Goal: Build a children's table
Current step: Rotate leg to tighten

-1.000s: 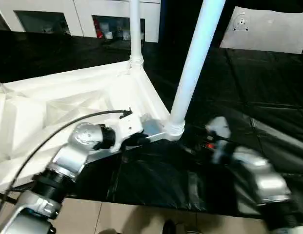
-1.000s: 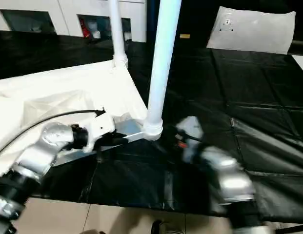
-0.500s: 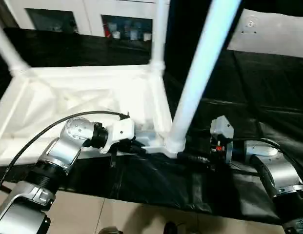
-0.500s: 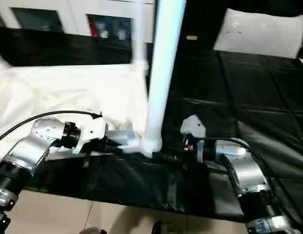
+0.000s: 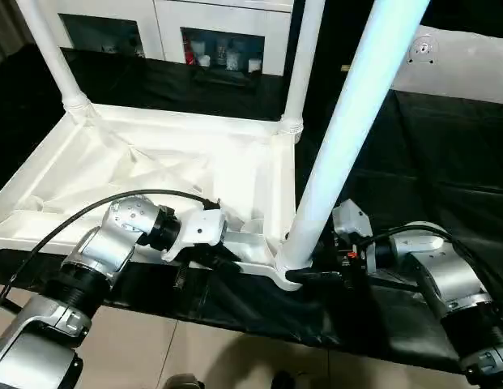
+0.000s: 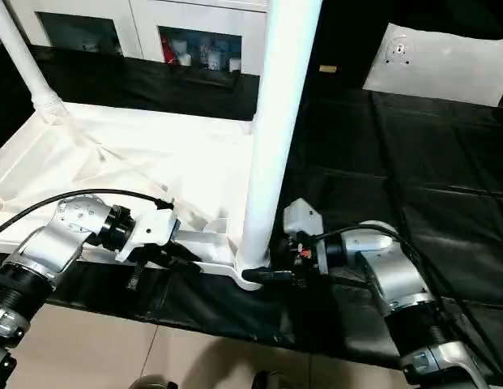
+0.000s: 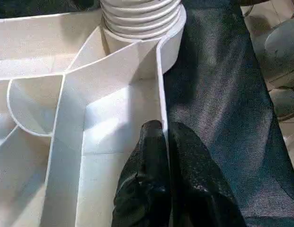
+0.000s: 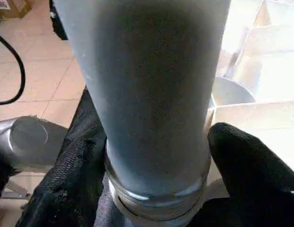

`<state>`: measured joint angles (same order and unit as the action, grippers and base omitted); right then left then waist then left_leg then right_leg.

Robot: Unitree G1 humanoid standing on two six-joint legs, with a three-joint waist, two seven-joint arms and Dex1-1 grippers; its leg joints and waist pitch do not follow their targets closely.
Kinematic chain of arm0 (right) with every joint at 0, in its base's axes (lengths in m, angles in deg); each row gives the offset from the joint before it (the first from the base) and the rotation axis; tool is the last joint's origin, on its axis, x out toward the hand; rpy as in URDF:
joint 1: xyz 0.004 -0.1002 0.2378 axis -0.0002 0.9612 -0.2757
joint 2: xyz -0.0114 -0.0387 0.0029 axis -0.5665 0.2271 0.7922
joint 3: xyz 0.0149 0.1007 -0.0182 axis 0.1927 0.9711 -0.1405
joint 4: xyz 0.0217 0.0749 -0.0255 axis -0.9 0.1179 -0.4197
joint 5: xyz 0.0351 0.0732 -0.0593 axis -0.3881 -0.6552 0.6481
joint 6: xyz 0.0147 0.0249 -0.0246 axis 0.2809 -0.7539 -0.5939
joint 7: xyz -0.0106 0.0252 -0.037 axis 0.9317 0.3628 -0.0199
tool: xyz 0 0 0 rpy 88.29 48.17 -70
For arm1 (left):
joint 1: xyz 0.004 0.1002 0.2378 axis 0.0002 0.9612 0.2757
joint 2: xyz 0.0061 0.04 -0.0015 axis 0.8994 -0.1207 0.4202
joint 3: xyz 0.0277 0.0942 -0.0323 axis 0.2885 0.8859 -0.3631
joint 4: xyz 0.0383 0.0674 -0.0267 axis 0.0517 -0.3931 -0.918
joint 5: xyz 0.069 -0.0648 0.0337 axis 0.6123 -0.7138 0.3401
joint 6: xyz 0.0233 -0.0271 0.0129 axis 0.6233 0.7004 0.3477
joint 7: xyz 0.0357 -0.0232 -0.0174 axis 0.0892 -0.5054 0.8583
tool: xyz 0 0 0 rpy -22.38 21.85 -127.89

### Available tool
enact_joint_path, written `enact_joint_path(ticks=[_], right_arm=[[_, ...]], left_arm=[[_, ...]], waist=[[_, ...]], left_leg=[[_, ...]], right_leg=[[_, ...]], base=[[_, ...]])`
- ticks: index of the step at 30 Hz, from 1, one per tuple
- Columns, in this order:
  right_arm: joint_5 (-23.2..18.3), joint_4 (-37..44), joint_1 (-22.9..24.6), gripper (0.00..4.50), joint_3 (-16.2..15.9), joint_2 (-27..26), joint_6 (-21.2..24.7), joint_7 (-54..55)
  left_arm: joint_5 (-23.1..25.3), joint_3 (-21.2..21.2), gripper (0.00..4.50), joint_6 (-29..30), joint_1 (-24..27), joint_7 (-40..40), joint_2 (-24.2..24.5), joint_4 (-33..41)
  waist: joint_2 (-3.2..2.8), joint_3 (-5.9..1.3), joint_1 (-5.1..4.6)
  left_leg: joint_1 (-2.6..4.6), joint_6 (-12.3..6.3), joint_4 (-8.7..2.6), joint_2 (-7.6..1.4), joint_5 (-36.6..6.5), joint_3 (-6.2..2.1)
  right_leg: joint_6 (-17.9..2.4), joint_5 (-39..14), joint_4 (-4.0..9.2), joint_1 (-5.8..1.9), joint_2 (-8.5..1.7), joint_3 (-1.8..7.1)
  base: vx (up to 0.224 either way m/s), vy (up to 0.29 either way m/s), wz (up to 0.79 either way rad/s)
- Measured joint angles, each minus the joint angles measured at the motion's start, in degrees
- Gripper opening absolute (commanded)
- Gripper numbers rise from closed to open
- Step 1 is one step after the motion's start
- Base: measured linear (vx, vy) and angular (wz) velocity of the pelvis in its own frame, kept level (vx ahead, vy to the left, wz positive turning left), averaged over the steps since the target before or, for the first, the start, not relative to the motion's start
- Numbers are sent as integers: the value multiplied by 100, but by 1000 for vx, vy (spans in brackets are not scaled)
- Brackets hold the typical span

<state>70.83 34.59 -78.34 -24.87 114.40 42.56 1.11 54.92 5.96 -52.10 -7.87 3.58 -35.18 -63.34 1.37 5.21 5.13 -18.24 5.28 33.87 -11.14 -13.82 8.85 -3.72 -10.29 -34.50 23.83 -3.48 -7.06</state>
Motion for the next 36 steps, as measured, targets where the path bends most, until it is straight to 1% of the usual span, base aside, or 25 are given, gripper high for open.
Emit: enact_joint_path(ticks=[2,4,8,14,17,19,20,21,23,24,25,26,27,28,29,30,31,32,33,34,35,36], right_arm=[[0,-24,-20,300,-25,0,-6,-66],[1,-62,-49,288,-48,0,-17,-88],[2,-108,-60,278,-56,-11,-58,-102],[-2,-151,-98,277,-70,-21,-24,-137],[-46,112,142,277,44,-65,218,72],[-101,306,411,275,178,-238,396,446],[-106,392,534,275,257,-326,463,703],[-105,418,619,275,326,-412,506,934],[-55,466,721,275,434,-590,593,1414],[4,491,775,275,499,-708,643,1704],[116,492,858,275,732,-1105,770,2444],[176,475,879,275,864,-1334,817,2909],[253,457,869,275,954,-1498,863,3326],[318,412,835,275,1058,-1634,909,3746],[393,298,736,275,1152,-1806,950,4104],[492,183,604,275,1239,-1996,1015,4545],[519,114,522,275,1302,-2123,1057,4808],[547,41,449,275,1340,-2224,1091,5030],[550,-6,399,275,1374,-2307,1120,5223],[556,-76,314,275,1446,-2433,1157,5477],[565,-147,235,275,1533,-2537,1200,5683],[587,-200,128,275,1576,-2579,1242,5865]], left_arm=[[3,0,0,-43,-7,-21,1,-25],[3,0,0,-61,-16,-36,0,-56],[3,1,0,-80,-20,-38,0,-81],[8,1,0,-96,-28,-37,1,-106],[3,-41,0,75,23,31,-29,-47],[4,-118,0,324,117,247,-106,52],[19,-178,0,481,174,412,-149,97],[58,-229,0,602,213,565,-198,103],[118,-303,0,877,245,853,-306,143],[151,-350,0,1064,282,1043,-385,190],[249,-517,0,1468,344,1503,-631,241],[297,-573,0,1671,351,1750,-759,272],[308,-595,0,1884,354,1999,-932,289],[310,-615,0,2100,356,2286,-1152,305],[324,-653,0,2259,355,2563,-1332,304],[328,-712,0,2454,350,2901,-1554,307],[329,-761,0,2569,348,3120,-1692,310],[337,-786,0,2665,342,3285,-1781,312],[351,-804,0,2756,336,3416,-1856,313],[388,-824,0,2887,304,3580,-1952,318],[471,-853,0,3003,284,3749,-2087,321],[531,-863,0,3099,276,3933,-2223,360]], waist=[[0,0,0],[4,-3,0],[7,-5,-1],[9,-6,0],[15,-15,11],[24,-39,10],[23,-63,4],[22,-79,-8],[13,-84,-31],[7,-86,-53],[4,-88,-115],[-9,-87,-182],[-40,-91,-252],[-94,-91,-332],[-123,-81,-396],[-160,-67,-488],[-171,-54,-539],[-172,-42,-577],[-175,-25,-595],[-147,-1,-605],[-103,20,-603],[-64,42,-632]], left_leg=[[-1,0,0,0,0,1],[-1,0,1,-1,0,2],[0,0,7,-2,0,2],[2,1,12,-2,1,2],[6,1,11,-2,0,1],[17,3,11,-2,1,1],[22,10,11,-1,5,1],[35,16,14,1,8,2],[64,44,16,2,6,5],[84,56,6,4,-1,9],[109,57,-6,5,-1,7],[116,58,0,2,1,-3],[121,57,-3,0,1,-24],[114,49,-4,-11,3,-48],[114,46,-2,-33,4,-56],[111,42,3,-60,3,-61],[110,39,4,-69,1,-61],[114,37,5,-70,0,-61],[126,36,4,-70,-1,-60],[150,36,8,-59,-1,-28],[217,38,11,-44,-2,11],[250,23,12,16,-16,27]], right_leg=[[0,0,-2,1,0,0],[0,0,-5,2,1,0],[0,0,-10,1,1,0],[1,-1,-20,2,1,0],[5,-6,-22,-3,1,0],[5,-6,-22,-11,1,1],[15,-12,-21,-16,-1,1],[30,-18,-20,-29,0,3],[36,-12,5,-69,3,3],[37,-13,30,-91,5,3],[41,-15,75,-127,6,-5],[45,-12,110,-146,6,-21],[53,-11,178,-174,3,-55],[66,-7,284,-217,-10,-133],[73,-3,366,-266,-17,-195],[73,-3,457,-317,-32,-279],[80,-7,487,-346,-63,-334],[92,-14,495,-367,-75,-350],[129,-41,460,-385,-78,-328],[152,-89,340,-377,-93,-259],[156,-93,287,-361,-91,-188],[164,-93,287,-298,-106,-205]], base=[[0,0,0],[0,0,0],[0,0,0],[0,0,0],[0,0,0],[0,0,0],[0,0,0],[0,0,0],[-27,2,1],[-66,14,-1],[-101,29,-5],[-69,27,-7],[-67,51,-11],[0,0,0],[-55,84,-11],[-46,92,-8],[-46,92,-8],[-48,65,-2],[0,0,0],[0,0,0],[15,-30,25],[0,0,0]])
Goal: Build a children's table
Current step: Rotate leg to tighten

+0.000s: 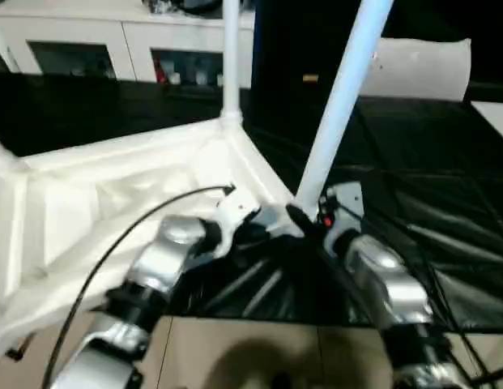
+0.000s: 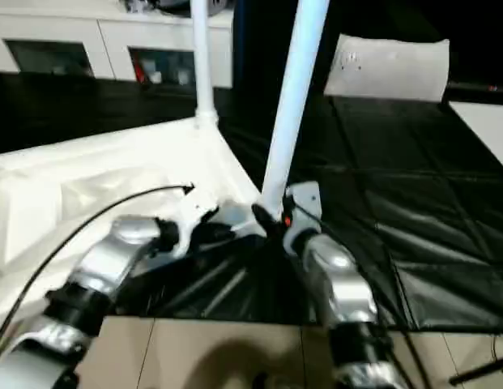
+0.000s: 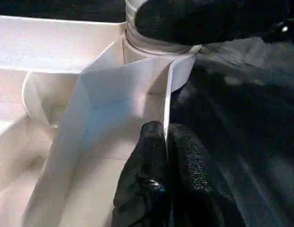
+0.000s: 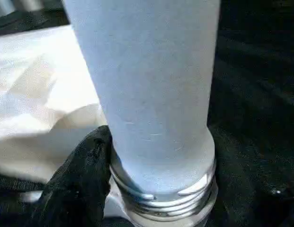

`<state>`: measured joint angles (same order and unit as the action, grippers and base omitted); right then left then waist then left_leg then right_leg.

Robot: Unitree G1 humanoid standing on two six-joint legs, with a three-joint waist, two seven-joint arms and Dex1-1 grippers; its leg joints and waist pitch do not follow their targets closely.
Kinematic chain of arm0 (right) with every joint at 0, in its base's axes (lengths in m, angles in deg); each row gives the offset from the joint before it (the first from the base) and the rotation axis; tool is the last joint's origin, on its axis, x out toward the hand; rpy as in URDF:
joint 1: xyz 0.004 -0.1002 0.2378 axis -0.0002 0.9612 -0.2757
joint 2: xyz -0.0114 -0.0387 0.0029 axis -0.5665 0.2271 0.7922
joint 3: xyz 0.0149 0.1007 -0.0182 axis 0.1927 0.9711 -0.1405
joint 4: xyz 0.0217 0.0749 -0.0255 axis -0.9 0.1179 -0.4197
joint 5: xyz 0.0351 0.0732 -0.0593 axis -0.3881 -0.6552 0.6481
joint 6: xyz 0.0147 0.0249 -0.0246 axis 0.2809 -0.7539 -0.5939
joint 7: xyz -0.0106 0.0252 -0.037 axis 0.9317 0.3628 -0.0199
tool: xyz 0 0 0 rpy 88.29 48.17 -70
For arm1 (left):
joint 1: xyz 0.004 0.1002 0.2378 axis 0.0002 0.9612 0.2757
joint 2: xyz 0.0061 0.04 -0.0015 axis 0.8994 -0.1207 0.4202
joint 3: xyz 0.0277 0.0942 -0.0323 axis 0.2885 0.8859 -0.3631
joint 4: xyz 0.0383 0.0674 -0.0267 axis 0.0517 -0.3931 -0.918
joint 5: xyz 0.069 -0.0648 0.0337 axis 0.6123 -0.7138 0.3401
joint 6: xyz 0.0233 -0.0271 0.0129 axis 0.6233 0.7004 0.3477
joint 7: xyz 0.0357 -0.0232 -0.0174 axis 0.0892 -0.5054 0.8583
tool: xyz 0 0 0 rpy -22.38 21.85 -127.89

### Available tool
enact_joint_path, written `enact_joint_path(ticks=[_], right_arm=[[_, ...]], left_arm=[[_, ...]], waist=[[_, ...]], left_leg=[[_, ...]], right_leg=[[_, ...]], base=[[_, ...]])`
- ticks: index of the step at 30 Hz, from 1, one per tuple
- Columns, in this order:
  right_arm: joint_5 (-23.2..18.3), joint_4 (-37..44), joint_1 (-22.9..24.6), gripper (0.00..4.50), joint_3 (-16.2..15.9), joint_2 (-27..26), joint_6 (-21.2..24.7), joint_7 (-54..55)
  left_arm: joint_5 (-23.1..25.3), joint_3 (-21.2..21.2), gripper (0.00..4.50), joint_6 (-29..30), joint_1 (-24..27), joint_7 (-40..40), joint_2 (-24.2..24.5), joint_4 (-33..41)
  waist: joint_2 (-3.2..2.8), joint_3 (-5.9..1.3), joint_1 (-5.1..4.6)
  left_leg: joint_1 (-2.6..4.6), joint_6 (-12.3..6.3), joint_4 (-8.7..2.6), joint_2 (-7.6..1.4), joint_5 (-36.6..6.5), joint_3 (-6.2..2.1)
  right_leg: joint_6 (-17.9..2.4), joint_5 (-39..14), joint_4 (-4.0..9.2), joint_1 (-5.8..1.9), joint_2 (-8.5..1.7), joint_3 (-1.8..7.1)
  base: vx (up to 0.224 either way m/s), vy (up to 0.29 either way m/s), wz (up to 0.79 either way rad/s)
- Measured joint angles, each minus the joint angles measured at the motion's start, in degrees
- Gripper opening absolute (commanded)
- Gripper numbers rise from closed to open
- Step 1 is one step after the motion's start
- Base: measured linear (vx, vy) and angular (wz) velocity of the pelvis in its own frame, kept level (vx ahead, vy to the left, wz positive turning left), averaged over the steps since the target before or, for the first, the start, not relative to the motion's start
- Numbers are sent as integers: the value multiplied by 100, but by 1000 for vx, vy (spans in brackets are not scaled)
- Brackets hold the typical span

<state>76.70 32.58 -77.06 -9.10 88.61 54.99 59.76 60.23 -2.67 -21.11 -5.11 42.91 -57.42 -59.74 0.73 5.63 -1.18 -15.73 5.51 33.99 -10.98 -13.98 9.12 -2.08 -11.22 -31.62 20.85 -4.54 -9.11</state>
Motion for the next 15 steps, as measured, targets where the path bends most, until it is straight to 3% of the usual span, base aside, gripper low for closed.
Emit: enact_joint_path(ticks=[2,3,4,5,6,7,8,9,10,11,15], right_arm=[[42,-69,-164,275,30,-61,22,135],[44,-59,-180,275,32,-93,20,137],[53,-25,-168,275,34,-160,14,138],[68,-11,-135,275,37,-191,13,138],[84,-10,-130,331,41,-201,12,138],[85,30,-74,344,47,-201,-11,138],[78,61,-66,344,46,-222,-43,128],[78,98,-63,354,37,-256,-97,126],[89,119,-40,367,-18,-260,-180,122],[87,185,19,379,-44,-230,-184,78],[34,394,221,412,-96,-76,-153,-233]], left_arm=[[44,-18,0,62,1,97,-57,112],[65,-14,0,78,-3,146,-90,161],[109,10,0,93,-4,179,-92,222],[127,39,0,107,-1,180,-84,235],[152,69,0,114,4,181,-68,265],[157,124,0,112,20,182,-44,293],[154,141,0,101,29,180,-4,344],[153,139,0,77,29,173,32,393],[153,139,0,27,28,151,98,457],[154,140,0,-17,28,123,138,478],[146,174,0,-125,29,-14,308,551]], waist=[[-65,2,31],[-147,-2,2],[-168,6,-8],[-145,12,-7],[17,3,-21],[64,13,3],[56,9,16],[34,9,19],[-16,2,19],[-16,-10,0],[16,-26,5]], left_leg=[[-95,-57,12,0,-32,-64],[-196,-56,23,-78,-30,-176],[-221,-53,35,-129,-30,-222],[-186,-43,36,-102,-25,-173],[-125,-40,60,1,-25,-130],[-34,-40,60,105,-30,-103],[-30,-37,48,105,-36,-93],[-102,-38,31,96,-36,-121],[-179,-36,13,75,-35,-245],[-220,-34,-19,75,-32,-252],[-245,-82,7,115,-9,-186]], right_leg=[[7,4,99,-22,-91,-279],[32,11,201,-65,-83,-432],[107,-26,197,-79,-56,-450],[91,-23,23,-23,-52,-298],[0,52,-77,24,-73,-124],[3,94,-137,72,-86,-38],[5,89,-124,82,-92,-61],[7,88,-102,64,-94,-94],[10,86,1,88,-72,-162],[10,90,51,110,-61,-162],[-35,320,28,153,-64,-8]], base=[[37,8,-11],[100,48,-21],[100,48,-21],[58,19,3],[71,-8,16],[71,-8,16],[80,-11,6],[112,12,-24],[112,12,-24],[103,28,-15],[0,0,0]])
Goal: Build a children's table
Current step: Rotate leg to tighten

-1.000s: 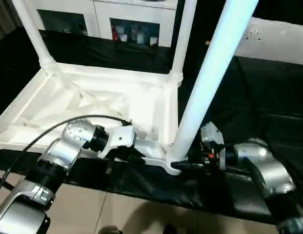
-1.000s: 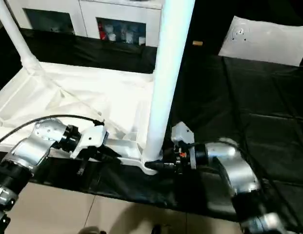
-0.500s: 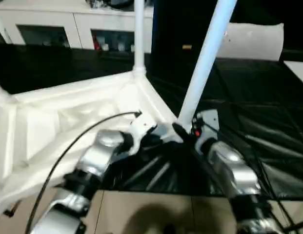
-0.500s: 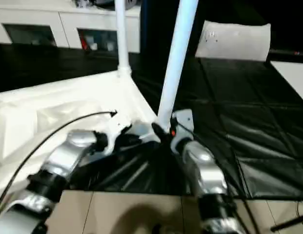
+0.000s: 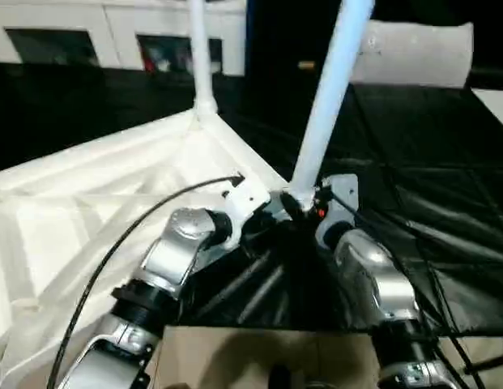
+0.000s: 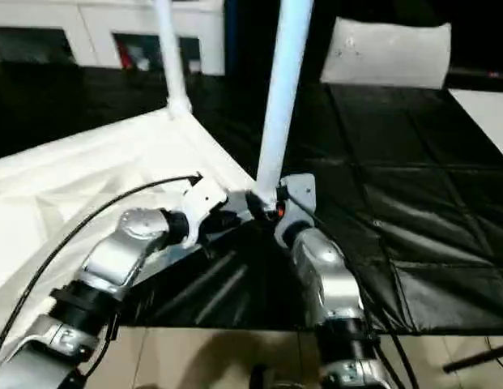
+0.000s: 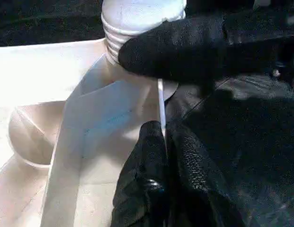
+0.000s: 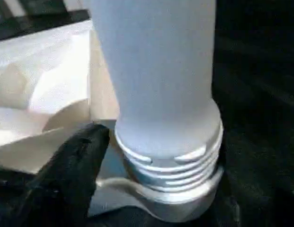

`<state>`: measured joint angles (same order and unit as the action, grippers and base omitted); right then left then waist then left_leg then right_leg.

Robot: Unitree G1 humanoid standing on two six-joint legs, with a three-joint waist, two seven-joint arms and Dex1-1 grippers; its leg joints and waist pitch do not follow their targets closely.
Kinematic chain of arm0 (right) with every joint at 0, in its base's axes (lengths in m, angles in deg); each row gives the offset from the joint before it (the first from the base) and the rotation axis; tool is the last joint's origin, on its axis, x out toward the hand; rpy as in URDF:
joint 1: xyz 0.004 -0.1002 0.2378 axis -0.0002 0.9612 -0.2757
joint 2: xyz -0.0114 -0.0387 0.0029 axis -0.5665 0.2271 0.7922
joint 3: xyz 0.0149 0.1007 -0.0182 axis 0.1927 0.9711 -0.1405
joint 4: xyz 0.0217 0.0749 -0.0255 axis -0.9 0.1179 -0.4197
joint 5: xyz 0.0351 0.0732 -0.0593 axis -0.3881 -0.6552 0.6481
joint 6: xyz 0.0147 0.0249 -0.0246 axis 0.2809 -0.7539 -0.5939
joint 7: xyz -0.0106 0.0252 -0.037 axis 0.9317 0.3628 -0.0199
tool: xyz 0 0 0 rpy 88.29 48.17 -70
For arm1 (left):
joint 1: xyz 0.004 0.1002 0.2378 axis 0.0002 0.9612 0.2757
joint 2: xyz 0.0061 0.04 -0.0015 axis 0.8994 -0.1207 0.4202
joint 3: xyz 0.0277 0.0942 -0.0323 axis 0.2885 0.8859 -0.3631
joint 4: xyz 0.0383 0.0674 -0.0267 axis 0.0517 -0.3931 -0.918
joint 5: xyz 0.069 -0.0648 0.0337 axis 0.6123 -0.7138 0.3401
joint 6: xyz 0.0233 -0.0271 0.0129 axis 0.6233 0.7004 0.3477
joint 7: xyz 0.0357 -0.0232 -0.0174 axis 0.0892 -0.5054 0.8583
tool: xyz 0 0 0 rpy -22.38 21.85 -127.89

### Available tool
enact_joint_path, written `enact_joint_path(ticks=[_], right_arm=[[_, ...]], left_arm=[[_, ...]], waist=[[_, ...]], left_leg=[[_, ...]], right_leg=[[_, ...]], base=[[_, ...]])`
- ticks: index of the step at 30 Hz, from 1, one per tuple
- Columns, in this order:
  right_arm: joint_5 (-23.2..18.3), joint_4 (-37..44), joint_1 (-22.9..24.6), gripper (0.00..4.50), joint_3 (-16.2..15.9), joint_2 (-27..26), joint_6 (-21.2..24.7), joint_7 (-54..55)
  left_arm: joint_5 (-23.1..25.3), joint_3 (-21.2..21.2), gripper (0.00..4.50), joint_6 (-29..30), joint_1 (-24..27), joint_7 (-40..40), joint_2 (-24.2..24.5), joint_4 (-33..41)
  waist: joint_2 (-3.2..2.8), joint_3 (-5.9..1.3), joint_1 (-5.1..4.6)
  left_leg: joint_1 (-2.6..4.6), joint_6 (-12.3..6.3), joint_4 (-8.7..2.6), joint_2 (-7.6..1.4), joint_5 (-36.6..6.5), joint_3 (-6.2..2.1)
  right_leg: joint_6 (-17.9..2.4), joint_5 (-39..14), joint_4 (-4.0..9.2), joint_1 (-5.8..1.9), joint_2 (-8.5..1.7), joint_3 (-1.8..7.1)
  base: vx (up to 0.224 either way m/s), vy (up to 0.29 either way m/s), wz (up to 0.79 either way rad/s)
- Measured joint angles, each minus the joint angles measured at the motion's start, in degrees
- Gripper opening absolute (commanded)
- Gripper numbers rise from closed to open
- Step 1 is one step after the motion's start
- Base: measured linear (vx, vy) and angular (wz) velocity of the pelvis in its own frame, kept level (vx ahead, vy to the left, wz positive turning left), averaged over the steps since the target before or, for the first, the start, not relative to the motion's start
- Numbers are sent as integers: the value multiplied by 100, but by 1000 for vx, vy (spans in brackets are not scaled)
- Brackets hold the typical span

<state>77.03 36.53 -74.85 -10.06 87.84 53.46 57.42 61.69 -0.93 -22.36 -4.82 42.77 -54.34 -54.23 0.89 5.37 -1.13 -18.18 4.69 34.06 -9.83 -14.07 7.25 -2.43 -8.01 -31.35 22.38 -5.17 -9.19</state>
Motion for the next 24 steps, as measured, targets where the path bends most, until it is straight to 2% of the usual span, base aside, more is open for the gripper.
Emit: enact_joint_path(ticks=[3,8,9,12,14,20,21,24], right_arm=[[-197,260,186,445,-5,203,32,-393],[-410,637,522,445,-114,752,158,-1136],[-462,768,643,445,-149,940,237,-1357],[-529,983,863,445,-190,1302,268,-1799],[-570,1278,1036,445,-332,1527,268,-2158],[-621,1724,1341,445,-750,1784,298,-2596],[-624,1821,1427,450,-782,1860,310,-2649],[-639,1912,1527,450,-855,1919,362,-2822]], left_arm=[[-30,16,0,-180,-3,-213,179,44],[-142,34,0,-566,-31,-633,533,-20],[-180,73,0,-821,-30,-835,666,-75],[-207,122,0,-1184,-29,-1189,897,-158],[-219,140,0,-1316,-45,-1357,1006,-208],[-321,98,0,-1094,-135,-1315,961,-315],[-410,45,44,-962,-136,-1328,940,-323],[-463,-4,55,-792,-144,-1327,941,-334]], waist=[[0,-2,23],[2,-1,47],[2,-1,73],[3,0,130],[6,-1,152],[10,1,164],[11,1,162],[12,0,145]], left_leg=[[-48,-8,-21,-11,8,27],[-85,-17,-15,-21,13,52],[-90,-29,-17,-23,20,63],[-90,-31,-18,-31,21,83],[-86,-31,-17,-34,21,94],[-85,-24,-6,-35,24,107],[-85,-24,-6,-35,25,109],[-84,-24,-6,-37,25,108]], right_leg=[[-3,-9,-20,68,2,10],[-47,-22,-87,138,6,27],[-48,-23,-89,150,6,29],[-34,-32,-91,156,8,34],[-33,-33,-91,153,8,39],[-30,-33,-91,150,5,49],[-29,-32,-91,150,5,50],[-30,-31,-91,152,7,48]], base=[[0,0,0],[0,0,0],[0,0,0],[0,0,0],[0,0,0],[0,0,0],[0,0,0],[0,0,0]])
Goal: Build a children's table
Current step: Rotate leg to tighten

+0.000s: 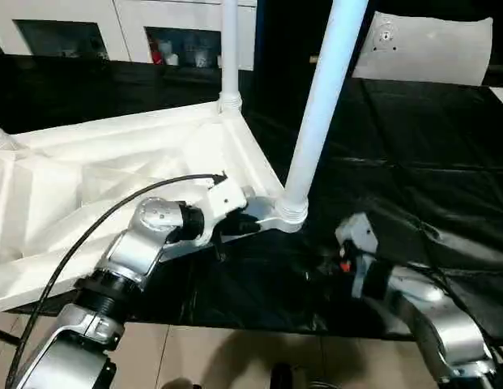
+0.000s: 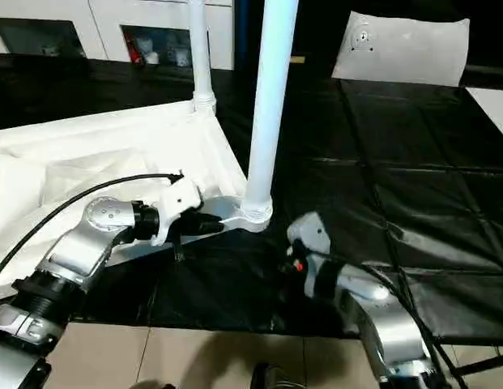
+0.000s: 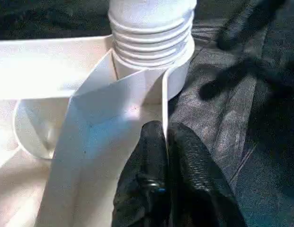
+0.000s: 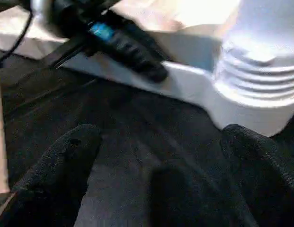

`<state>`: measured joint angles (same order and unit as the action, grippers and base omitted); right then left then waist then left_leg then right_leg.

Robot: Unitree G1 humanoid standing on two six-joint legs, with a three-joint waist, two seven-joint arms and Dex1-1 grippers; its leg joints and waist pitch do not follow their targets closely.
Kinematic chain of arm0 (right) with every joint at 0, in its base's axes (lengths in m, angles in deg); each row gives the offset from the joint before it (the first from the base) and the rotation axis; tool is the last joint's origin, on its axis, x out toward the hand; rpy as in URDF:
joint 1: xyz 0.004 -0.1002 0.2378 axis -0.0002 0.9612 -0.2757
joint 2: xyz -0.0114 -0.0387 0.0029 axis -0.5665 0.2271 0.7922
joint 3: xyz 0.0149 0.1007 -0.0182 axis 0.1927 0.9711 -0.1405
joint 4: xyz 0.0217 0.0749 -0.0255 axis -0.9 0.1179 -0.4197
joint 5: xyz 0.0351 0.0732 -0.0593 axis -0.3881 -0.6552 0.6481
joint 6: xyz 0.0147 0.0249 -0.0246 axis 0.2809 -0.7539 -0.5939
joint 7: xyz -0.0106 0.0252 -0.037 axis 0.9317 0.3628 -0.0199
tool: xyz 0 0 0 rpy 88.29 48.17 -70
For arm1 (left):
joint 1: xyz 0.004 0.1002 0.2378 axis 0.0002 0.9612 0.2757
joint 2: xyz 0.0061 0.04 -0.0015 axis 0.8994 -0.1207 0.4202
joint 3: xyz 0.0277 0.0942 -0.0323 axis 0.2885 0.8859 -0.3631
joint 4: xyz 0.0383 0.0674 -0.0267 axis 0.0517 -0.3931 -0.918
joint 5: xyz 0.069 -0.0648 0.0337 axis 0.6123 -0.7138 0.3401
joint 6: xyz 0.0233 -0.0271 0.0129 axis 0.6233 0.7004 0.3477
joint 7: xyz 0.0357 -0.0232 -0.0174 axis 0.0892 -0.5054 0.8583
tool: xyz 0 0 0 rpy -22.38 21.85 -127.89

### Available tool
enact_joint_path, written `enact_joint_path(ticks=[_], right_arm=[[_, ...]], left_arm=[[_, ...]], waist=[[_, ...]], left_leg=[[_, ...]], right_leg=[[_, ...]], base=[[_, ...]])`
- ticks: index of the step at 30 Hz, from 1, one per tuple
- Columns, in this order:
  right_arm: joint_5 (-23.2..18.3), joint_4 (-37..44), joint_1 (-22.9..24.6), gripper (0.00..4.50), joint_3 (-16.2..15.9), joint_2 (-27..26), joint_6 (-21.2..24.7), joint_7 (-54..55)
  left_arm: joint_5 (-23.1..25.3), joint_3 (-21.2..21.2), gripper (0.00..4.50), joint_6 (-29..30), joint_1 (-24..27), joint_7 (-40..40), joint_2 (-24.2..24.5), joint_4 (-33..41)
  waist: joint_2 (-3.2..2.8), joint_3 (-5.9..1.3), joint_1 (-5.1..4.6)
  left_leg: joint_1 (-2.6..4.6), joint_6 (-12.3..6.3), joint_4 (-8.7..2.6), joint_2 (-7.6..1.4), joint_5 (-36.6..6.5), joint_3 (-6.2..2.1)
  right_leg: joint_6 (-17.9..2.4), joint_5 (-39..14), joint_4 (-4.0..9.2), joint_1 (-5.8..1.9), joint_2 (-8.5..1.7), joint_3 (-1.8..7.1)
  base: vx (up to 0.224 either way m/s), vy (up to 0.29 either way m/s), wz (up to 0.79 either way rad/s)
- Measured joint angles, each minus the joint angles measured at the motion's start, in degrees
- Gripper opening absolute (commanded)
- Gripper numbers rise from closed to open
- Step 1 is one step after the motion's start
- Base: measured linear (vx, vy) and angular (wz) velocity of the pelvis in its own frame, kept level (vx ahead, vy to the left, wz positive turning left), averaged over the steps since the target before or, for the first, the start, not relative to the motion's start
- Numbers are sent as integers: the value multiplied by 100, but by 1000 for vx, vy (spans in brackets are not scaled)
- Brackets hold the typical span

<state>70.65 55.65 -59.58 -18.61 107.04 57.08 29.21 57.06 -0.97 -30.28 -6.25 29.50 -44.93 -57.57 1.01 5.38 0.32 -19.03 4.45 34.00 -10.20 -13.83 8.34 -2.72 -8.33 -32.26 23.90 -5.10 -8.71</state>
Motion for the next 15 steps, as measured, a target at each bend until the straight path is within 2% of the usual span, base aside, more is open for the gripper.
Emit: enact_joint_path(ticks=[2,5,12,13,15], right_arm=[[-1,42,10,450,-53,25,23,-32],[-4,155,8,450,-52,53,27,-33],[3,155,5,450,-58,100,23,-20],[7,154,5,450,-60,103,18,-20],[20,154,6,450,-70,114,4,-14]], left_arm=[[12,0,89,22,-6,32,0,0],[23,5,107,64,-10,109,0,-11],[72,70,107,243,-74,191,-5,-8],[74,74,81,289,-88,189,-5,-8],[81,108,72,361,-107,177,-1,6]], waist=[[0,0,2],[3,-2,5],[8,-5,11],[8,-5,9],[8,-5,9]], left_leg=[[0,0,0,-1,0,0],[0,0,0,-1,0,0],[0,0,2,0,0,0],[0,1,3,0,1,0],[0,4,3,0,2,-1]], right_leg=[[0,0,0,0,0,-1],[1,0,0,-2,0,-1],[1,0,0,-4,0,0],[1,0,0,-4,0,0],[2,1,0,-4,0,-1]], base=[[0,0,0],[0,0,0],[0,0,0],[0,0,0],[0,0,0]])
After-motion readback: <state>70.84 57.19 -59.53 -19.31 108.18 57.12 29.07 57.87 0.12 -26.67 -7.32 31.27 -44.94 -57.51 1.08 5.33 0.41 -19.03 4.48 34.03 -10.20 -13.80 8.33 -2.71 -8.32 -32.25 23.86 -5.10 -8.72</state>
